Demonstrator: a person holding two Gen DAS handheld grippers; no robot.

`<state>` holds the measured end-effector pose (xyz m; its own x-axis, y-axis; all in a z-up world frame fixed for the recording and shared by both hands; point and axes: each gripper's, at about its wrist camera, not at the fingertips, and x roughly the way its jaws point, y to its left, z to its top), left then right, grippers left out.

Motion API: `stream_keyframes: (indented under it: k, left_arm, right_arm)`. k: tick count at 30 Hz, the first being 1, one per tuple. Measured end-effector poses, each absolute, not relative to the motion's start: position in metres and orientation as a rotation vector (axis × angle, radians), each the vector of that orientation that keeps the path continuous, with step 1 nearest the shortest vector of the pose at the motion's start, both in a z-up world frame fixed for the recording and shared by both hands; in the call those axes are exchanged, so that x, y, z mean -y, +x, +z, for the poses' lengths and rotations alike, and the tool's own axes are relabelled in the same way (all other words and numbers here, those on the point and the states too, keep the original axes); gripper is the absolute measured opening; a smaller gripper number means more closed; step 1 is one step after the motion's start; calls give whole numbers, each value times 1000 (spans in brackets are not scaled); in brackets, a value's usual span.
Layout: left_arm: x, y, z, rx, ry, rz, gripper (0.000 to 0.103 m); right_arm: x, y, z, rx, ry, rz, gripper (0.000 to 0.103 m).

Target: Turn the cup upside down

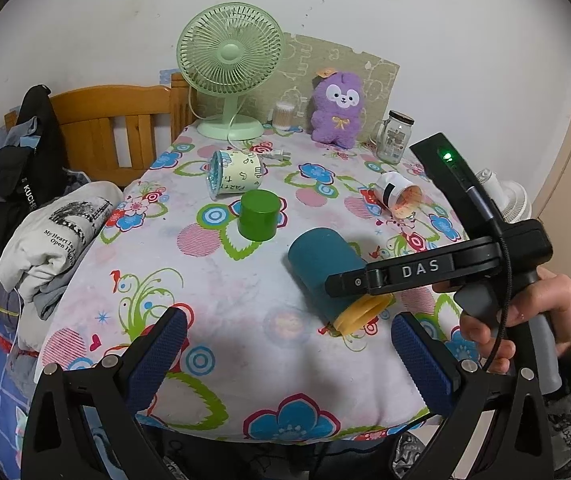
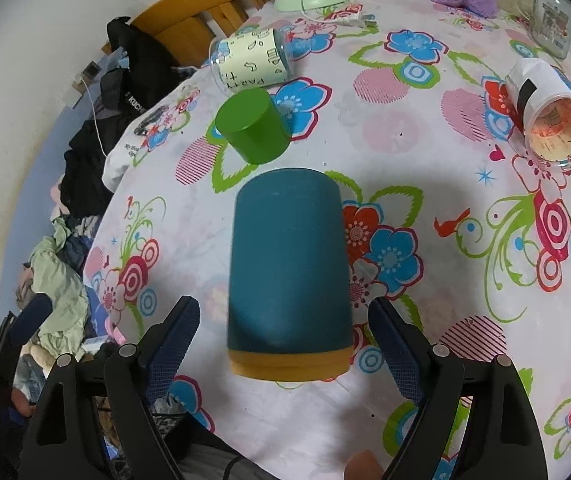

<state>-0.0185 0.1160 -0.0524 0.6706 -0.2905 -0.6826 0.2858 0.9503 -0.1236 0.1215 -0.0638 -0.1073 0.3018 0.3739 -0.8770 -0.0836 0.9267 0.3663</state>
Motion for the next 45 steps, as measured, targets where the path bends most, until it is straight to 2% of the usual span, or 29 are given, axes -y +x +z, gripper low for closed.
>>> stream_keyframes:
  k: [16, 23, 40, 42, 45]
  left_arm:
    - [-87, 22, -48, -797, -36, -339, 103]
    - [-65, 63, -49, -858, -106, -336, 103]
    - [-36, 127, -115, -1120, -126, -180, 103]
    - [-35, 129, -120, -1143, -144, -178, 102]
    - [-31, 130, -125, -1162, -149, -183, 91]
  right_arm:
    - [114, 84, -68, -1087, 313, 286, 88]
    - [145, 57, -72, -1058, 337, 251, 88]
    - [186, 28, -93, -1031, 433, 253, 88]
    - [186, 28, -95, -1031, 436, 260, 88]
    - [186, 26, -96, -1029, 441, 268, 88]
